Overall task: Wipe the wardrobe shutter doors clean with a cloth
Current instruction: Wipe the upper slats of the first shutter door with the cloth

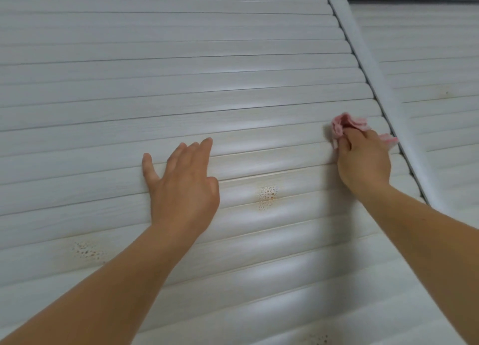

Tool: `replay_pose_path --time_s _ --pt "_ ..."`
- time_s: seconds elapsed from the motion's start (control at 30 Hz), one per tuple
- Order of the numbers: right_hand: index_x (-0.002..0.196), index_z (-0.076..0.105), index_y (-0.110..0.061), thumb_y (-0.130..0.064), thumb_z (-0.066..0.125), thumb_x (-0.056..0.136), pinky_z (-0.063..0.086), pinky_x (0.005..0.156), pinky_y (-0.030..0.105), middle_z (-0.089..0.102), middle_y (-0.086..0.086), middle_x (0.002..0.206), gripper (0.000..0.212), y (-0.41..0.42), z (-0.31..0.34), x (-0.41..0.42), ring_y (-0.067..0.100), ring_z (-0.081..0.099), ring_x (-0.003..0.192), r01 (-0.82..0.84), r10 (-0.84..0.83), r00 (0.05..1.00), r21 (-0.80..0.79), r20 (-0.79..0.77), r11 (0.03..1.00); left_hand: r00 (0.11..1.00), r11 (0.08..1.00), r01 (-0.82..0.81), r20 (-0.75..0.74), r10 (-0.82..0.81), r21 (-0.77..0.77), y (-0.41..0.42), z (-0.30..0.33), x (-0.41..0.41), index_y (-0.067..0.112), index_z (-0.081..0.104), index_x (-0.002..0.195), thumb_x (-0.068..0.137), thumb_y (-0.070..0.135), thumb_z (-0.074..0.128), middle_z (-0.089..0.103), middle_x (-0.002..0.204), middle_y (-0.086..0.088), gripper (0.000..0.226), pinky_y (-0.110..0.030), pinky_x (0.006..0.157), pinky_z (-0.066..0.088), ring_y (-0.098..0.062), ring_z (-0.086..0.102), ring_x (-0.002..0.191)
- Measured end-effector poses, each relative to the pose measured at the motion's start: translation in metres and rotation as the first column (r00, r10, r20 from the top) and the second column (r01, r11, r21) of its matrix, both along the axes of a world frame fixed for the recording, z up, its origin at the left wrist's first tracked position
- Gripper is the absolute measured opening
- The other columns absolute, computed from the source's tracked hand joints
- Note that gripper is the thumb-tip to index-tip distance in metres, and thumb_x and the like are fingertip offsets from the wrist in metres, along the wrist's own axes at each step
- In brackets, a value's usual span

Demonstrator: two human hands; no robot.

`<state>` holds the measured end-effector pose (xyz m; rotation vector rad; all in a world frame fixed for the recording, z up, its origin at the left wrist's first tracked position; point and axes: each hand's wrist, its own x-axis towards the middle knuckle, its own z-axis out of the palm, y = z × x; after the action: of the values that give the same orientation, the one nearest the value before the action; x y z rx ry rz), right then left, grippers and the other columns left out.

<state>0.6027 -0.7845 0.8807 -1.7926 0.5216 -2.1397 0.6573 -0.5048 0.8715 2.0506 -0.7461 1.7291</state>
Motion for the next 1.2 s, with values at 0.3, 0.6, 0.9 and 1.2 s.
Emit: replay_pose_path --time_s 0.3,0.6,0.9,1.2 --pt "0.101 0.072 -0.015 -0.025 0.051 0.084 0.046 0.07 0.038 0.066 0.008 0.092 0.028 0.135 -0.014 0.047 0.033 0.059 0.084 0.02 -0.03 1.0 -0.578 -0.007 0.816 0.996 0.997 0.068 0.064 -0.069 0.022 -0.008 -0.021 0.001 0.019 0.033 0.143 0.073 0.021 0.029 0.05 0.136 -0.004 0.07 -0.053 0.111 -0.001 -0.017 0.036 0.134" --pt "0.114 0.062 -0.023 -0.026 0.036 0.092 0.048 0.082 0.04 0.056 0.004 0.125 0.034 0.029 -0.019 0.008 0.031 0.05 0.113 -0.009 0.002 1.0 -0.245 -0.028 0.969 0.997 0.998 0.055 0.058 -0.057 0.022 -0.004 -0.026 0.001 0.02 0.03 0.144 0.074 0.021 0.026 0.043 0.142 -0.001 0.07 -0.049 0.111 -0.006 -0.015 0.029 0.137" --pt "0.118 0.065 -0.018 -0.019 0.045 0.092 0.049 0.065 0.039 0.06 0.009 0.113 0.033 0.039 -0.024 0.009 0.037 0.054 0.102 0.009 -0.062 0.994 -0.505 -0.088 0.863 0.992 0.993 0.111 0.07 -0.107 -0.046 -0.035 -0.026 0.0 0.018 0.029 0.143 0.086 0.01 0.044 0.043 0.142 -0.003 0.06 -0.05 0.11 -0.01 -0.016 0.025 0.139" --pt "0.126 0.058 -0.016 -0.021 0.04 0.1 0.042 0.085 0.042 0.046 0.012 0.136 0.033 -0.022 -0.042 -0.014 0.037 0.043 0.12 0.03 -0.028 0.999 0.073 -0.033 0.997 0.988 0.995 0.104 0.111 -0.104 0.002 -0.02 -0.035 0.005 0.014 0.039 0.138 0.073 0.015 0.032 0.047 0.138 -0.004 0.066 -0.049 0.111 -0.008 -0.017 0.034 0.135"
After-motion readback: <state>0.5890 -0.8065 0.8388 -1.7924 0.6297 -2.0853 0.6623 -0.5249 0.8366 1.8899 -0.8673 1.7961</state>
